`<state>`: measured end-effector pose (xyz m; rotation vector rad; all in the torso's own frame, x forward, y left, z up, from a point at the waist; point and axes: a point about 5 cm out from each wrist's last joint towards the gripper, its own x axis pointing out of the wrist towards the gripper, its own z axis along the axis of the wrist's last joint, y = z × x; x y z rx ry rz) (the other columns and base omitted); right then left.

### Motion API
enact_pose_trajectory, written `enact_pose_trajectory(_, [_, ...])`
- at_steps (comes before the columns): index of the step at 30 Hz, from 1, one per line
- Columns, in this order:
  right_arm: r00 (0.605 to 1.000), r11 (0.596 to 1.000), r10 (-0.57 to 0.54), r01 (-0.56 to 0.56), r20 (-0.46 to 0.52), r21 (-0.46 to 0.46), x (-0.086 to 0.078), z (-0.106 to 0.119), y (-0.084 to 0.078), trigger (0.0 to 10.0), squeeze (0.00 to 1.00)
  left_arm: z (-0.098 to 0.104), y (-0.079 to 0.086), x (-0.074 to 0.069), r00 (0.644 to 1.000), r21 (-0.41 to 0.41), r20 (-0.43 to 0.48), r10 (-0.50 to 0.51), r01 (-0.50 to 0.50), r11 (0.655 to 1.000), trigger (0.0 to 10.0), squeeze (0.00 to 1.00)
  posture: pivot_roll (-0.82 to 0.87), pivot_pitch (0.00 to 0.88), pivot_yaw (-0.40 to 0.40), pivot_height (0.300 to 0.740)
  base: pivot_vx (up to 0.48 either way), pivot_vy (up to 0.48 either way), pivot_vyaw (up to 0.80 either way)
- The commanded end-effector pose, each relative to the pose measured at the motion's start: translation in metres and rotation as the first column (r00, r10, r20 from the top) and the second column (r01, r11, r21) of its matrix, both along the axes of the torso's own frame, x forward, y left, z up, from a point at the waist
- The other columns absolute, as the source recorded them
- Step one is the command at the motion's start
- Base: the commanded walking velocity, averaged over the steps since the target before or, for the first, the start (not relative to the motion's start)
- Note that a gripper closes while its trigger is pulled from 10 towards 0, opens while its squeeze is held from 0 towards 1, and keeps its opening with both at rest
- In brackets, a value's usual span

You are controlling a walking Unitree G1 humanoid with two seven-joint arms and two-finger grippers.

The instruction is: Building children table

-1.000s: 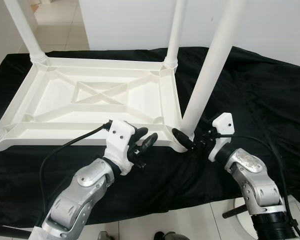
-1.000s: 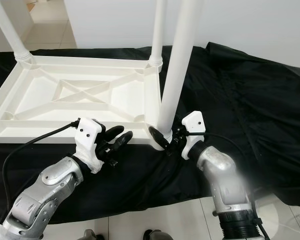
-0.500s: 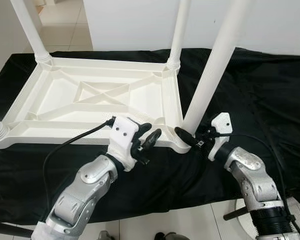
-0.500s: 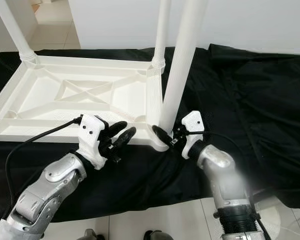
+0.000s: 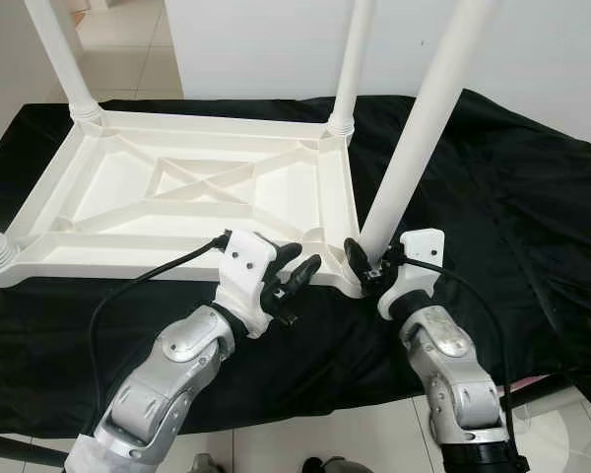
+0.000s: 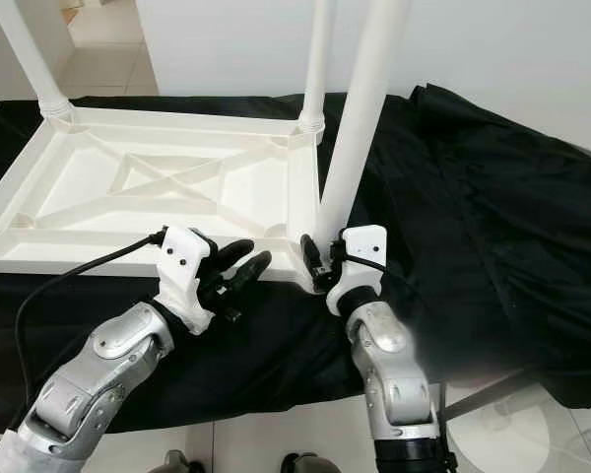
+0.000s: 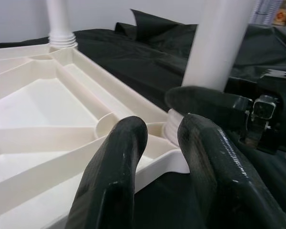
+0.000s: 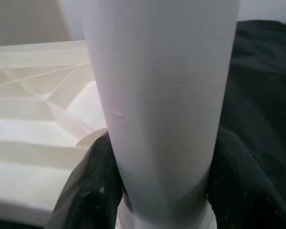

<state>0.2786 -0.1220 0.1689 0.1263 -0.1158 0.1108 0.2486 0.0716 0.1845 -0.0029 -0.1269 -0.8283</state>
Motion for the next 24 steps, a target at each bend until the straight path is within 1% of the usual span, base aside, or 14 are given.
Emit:
enact_pose_trajectory(1, [0.994, 0.99, -0.104, 0.108, -0.041, 0.086, -0.003, -0.003, -0.004, 10.0, 0.0, 0.0, -0.003, -0.004, 0.995, 0.018, 0.018, -0.1, 0.1, 0.995, 10.0, 0.0, -0.07, 0.131, -0.027, 0.74, 0.0, 0.0, 0.0])
enact_pose_trajectory(6, [0.994, 0.99, -0.102, 0.105, -0.032, 0.092, -0.006, -0.001, 0.005, 10.0, 0.0, 0.001, -0.001, -0.003, 0.996, 0.01, 0.017, -0.086, 0.086, 0.996, 10.0, 0.0, -0.07, 0.131, -0.026, 0.74, 0.0, 0.0, 0.0])
enact_pose_trajectory(7, [0.996, 0.992, -0.09, 0.092, -0.029, 0.087, -0.007, 0.0, 0.007, 10.0, 0.24, 0.001, -0.001, -0.003, 0.996, 0.01, 0.019, -0.085, 0.084, 0.996, 10.0, 0.0, -0.07, 0.131, -0.024, 0.74, 0.0, 0.0, 0.0])
enact_pose_trajectory(8, [0.996, 0.993, -0.082, 0.084, -0.027, 0.083, -0.007, 0.001, 0.008, 10.0, 0.24, 0.001, -0.001, -0.003, 0.996, 0.011, 0.02, -0.084, 0.084, 0.996, 10.0, 0.0, -0.07, 0.131, -0.024, 0.74, 0.0, 0.0, 0.0])
enact_pose_trajectory(9, [0.998, 0.995, -0.058, 0.059, -0.013, 0.081, -0.008, 0.003, 0.009, 10.0, 1.0, 0.001, -0.002, -0.003, 0.996, 0.011, 0.022, -0.083, 0.083, 0.996, 10.0, 0.0, -0.07, 0.128, -0.03, 0.74, 0.0, 0.0, 0.0])
enact_pose_trajectory(11, [0.999, 0.996, -0.046, 0.046, -0.006, 0.08, -0.009, 0.004, 0.009, 10.0, 1.0, 0.001, -0.002, -0.003, 0.996, 0.011, 0.023, -0.083, 0.082, 0.997, 10.0, 0.0, -0.07, 0.128, -0.031, 0.74, 0.0, 0.0, 0.0])
enact_pose_trajectory(13, [1.0, 0.999, 0.003, -0.003, 0.021, 0.041, -0.009, 0.007, 0.004, 10.0, 1.0, 0.001, -0.003, -0.002, 0.996, 0.012, 0.025, -0.082, 0.082, 0.997, 10.0, 0.0, -0.07, 0.123, -0.032, 0.74, 0.0, 0.0, 0.0])
enact_pose_trajectory(15, [0.997, 0.997, 0.066, -0.067, 0.034, 0.025, -0.01, 0.008, 0.003, 10.0, 1.0, 0.001, -0.004, -0.002, 0.996, 0.011, 0.025, -0.086, 0.085, 0.996, 10.0, 0.0, -0.07, 0.121, -0.034, 0.74, 0.0, 0.0, 0.0])
enact_pose_trajectory(17, [0.996, 0.996, 0.08, -0.081, 0.035, 0.025, -0.011, 0.008, 0.003, 10.0, 1.0, 0.0, -0.004, -0.002, 0.996, 0.011, 0.026, -0.087, 0.086, 0.996, 10.0, 0.0, -0.07, 0.121, -0.034, 0.74, 0.0, 0.0, 0.0])
enact_pose_trajectory(18, [0.987, 0.988, 0.154, -0.154, 0.047, -0.009, -0.012, 0.009, 0.001, 10.0, 0.0, 0.001, -0.004, -0.003, 0.995, 0.011, 0.027, -0.093, 0.093, 0.996, 10.0, 0.0, -0.08, 0.116, -0.034, 0.74, 0.0, 0.0, 0.0])
enact_pose_trajectory(19, [0.987, 0.988, 0.154, -0.154, 0.047, -0.009, -0.012, 0.009, 0.001, 10.0, 0.0, 0.001, -0.004, -0.003, 0.995, 0.011, 0.027, -0.093, 0.093, 0.996, 10.0, 0.0, -0.08, 0.116, -0.034, 0.74, 0.0, 0.0, 0.0])
enact_pose_trajectory(21, [0.955, 0.954, 0.291, -0.286, 0.05, -0.091, -0.015, 0.009, -0.003, 10.0, 0.0, 0.0, -0.005, -0.004, 0.994, 0.019, 0.031, -0.109, 0.108, 0.994, 10.0, 0.0, -0.08, 0.111, -0.038, 0.74, 0.0, 0.0, 0.0])
enact_pose_trajectory(22, [0.955, 0.954, 0.291, -0.286, 0.05, -0.091, -0.015, 0.009, -0.003, 10.0, 0.0, 0.0, -0.005, -0.004, 0.994, 0.019, 0.031, -0.109, 0.108, 0.994, 10.0, 0.0, -0.08, 0.111, -0.038, 0.74, 0.0, 0.0, 0.0])
enact_pose_trajectory(24, [0.943, 0.939, 0.33, -0.323, 0.045, -0.115, -0.016, 0.009, -0.004, 10.0, 0.0, 0.0, -0.006, -0.004, 0.993, 0.022, 0.033, -0.113, 0.112, 0.993, 10.0, 0.0, -0.08, 0.111, -0.038, 0.74, 0.0, 0.0, 0.0])
